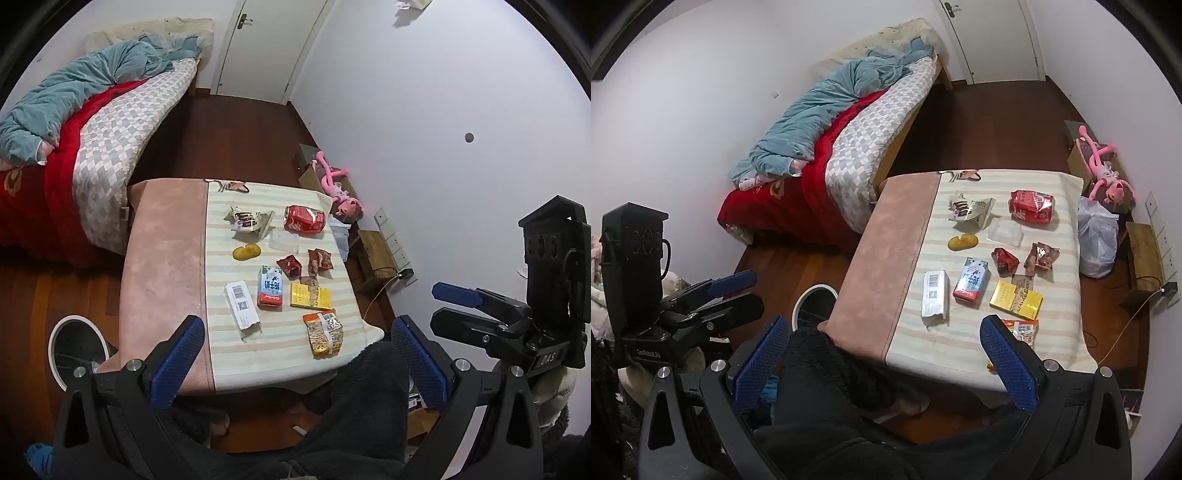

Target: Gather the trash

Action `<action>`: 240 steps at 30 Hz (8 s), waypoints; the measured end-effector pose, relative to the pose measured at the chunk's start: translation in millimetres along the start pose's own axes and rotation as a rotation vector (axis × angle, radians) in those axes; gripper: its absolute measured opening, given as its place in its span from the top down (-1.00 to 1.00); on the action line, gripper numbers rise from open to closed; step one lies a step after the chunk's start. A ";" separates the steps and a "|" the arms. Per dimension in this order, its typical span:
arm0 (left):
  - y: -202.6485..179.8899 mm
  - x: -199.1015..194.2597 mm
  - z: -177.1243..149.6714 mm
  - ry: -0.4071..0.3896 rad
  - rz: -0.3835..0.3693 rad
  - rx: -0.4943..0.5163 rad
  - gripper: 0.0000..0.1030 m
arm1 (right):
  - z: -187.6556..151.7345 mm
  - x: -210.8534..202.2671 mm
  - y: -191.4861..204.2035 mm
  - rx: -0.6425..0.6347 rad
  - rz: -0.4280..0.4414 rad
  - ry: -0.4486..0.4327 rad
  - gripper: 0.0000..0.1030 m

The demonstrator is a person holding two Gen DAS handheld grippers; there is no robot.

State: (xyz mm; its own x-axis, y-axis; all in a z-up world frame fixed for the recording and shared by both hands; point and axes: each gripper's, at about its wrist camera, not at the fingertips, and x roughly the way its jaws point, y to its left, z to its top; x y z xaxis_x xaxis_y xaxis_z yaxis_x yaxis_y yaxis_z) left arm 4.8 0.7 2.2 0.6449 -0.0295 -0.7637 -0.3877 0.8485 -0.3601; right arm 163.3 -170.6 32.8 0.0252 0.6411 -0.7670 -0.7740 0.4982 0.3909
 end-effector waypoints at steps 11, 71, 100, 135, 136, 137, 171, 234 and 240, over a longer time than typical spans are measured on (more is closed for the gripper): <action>-1.0 1.5 -1.7 -0.005 -0.007 0.000 -1.00 | 1.8 -2.8 0.3 0.002 0.004 -0.004 -1.00; -7.6 -5.5 5.2 -0.015 -0.015 0.011 -1.00 | 8.4 -9.6 0.3 -0.025 -0.015 -0.021 -1.00; 75.2 225.3 -17.8 0.294 0.396 -0.172 -1.00 | -51.2 179.2 -160.7 0.321 -0.439 0.201 -1.00; 63.9 312.3 -50.7 0.331 0.423 -0.017 0.16 | -103.0 279.9 -191.4 0.229 -0.565 0.339 -0.12; 60.1 304.8 -50.6 0.319 0.429 -0.011 0.16 | -103.4 278.7 -188.2 0.227 -0.565 0.339 -0.11; 58.2 294.8 -51.4 0.295 0.436 -0.001 0.16 | -103.6 277.3 -184.6 0.226 -0.562 0.335 -0.10; 389.5 41.6 -54.7 -0.053 0.514 -0.483 0.16 | 9.2 391.4 195.9 -0.160 0.011 0.259 -0.09; 394.2 -23.1 -112.0 -0.111 0.843 -0.620 -0.94 | -9.9 491.6 273.2 -0.412 0.038 0.392 -1.00; 339.8 -15.2 -80.2 -0.189 0.810 -0.530 -0.94 | 13.4 415.1 240.6 -0.314 0.103 0.261 -1.00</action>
State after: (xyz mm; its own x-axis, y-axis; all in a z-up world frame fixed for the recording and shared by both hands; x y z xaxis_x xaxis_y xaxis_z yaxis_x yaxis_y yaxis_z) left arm -189.5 247.1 -151.5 0.1308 0.5798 -0.8042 -0.9739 0.2270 0.0053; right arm -4.0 223.3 -184.7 -0.1924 0.4886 -0.8510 -0.9204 0.2110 0.3292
